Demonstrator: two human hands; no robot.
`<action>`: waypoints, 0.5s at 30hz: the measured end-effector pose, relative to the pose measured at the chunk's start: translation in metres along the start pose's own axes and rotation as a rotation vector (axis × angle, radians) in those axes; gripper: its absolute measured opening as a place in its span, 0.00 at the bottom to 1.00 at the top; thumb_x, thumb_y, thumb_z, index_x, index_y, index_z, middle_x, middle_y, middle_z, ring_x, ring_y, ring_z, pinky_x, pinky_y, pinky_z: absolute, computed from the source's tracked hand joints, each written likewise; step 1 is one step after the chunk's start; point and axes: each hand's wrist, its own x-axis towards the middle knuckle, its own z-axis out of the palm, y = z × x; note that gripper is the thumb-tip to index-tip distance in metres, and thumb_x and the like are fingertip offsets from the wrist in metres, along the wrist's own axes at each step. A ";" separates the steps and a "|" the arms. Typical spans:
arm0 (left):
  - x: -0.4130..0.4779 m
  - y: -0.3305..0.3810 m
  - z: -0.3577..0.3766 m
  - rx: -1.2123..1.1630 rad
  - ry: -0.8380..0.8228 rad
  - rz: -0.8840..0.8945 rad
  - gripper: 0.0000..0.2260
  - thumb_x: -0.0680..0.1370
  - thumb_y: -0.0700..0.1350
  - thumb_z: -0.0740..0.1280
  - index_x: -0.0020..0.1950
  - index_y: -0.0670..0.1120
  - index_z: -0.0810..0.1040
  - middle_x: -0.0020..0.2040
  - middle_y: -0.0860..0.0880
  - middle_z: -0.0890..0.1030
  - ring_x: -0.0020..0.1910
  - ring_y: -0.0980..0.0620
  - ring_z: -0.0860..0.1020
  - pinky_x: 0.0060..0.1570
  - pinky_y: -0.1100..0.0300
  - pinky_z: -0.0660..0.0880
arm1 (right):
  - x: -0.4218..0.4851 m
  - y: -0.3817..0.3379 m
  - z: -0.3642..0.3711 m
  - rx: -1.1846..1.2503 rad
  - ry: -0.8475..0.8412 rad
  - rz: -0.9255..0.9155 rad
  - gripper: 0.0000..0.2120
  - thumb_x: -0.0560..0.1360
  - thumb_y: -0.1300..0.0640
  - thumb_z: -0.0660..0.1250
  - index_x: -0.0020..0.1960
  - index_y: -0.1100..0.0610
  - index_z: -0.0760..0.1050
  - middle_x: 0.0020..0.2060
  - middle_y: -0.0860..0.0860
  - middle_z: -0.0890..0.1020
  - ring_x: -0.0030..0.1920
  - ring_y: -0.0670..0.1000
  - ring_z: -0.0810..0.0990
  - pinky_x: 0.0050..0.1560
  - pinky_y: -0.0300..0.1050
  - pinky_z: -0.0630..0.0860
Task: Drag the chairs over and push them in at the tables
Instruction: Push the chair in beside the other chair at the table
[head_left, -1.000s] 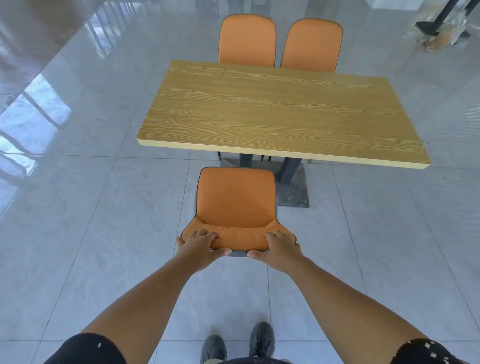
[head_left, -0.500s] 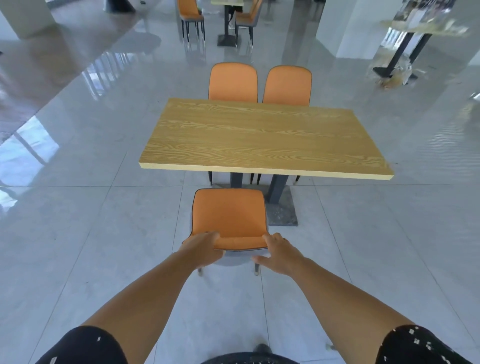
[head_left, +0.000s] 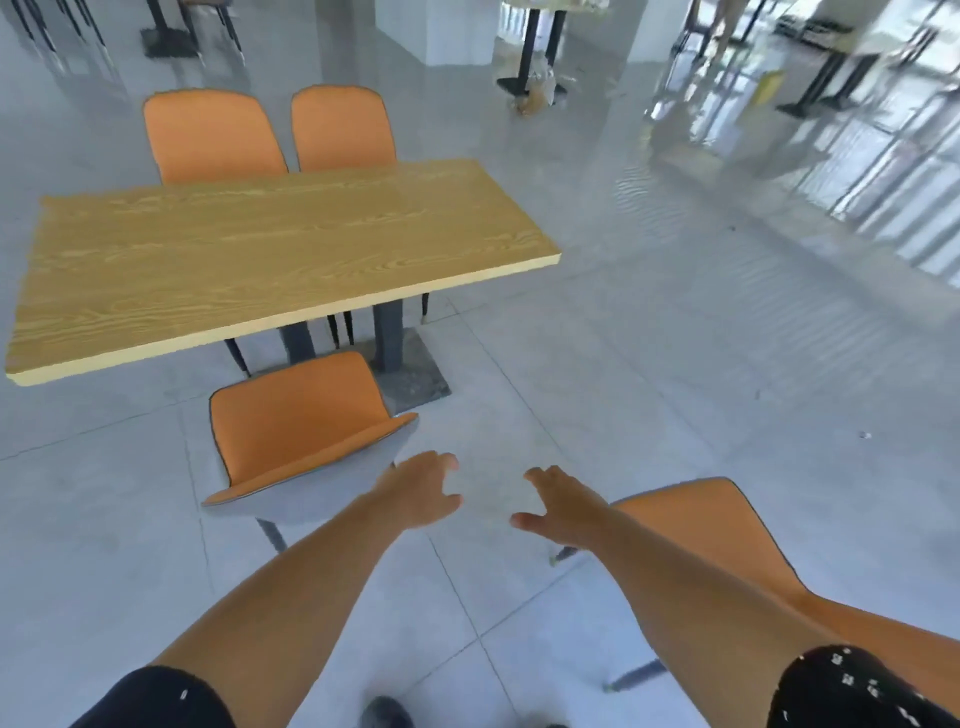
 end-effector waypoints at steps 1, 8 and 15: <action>0.002 0.015 0.006 0.011 -0.009 0.021 0.27 0.78 0.55 0.68 0.76 0.48 0.69 0.70 0.46 0.74 0.68 0.45 0.74 0.67 0.46 0.70 | -0.010 0.016 0.000 0.014 0.008 0.026 0.39 0.76 0.34 0.65 0.78 0.54 0.58 0.70 0.56 0.68 0.68 0.59 0.71 0.61 0.53 0.72; -0.005 0.123 0.053 0.097 -0.077 0.105 0.27 0.79 0.55 0.68 0.75 0.48 0.68 0.69 0.46 0.75 0.64 0.45 0.76 0.60 0.52 0.74 | -0.092 0.116 0.012 0.123 0.046 0.111 0.36 0.75 0.35 0.66 0.74 0.55 0.63 0.64 0.55 0.71 0.64 0.58 0.73 0.61 0.57 0.73; -0.030 0.275 0.151 0.126 -0.101 0.177 0.25 0.79 0.55 0.68 0.74 0.48 0.70 0.68 0.46 0.75 0.64 0.46 0.76 0.63 0.51 0.74 | -0.209 0.260 0.039 0.131 0.078 0.202 0.39 0.77 0.36 0.64 0.80 0.51 0.54 0.75 0.54 0.64 0.71 0.57 0.69 0.63 0.54 0.73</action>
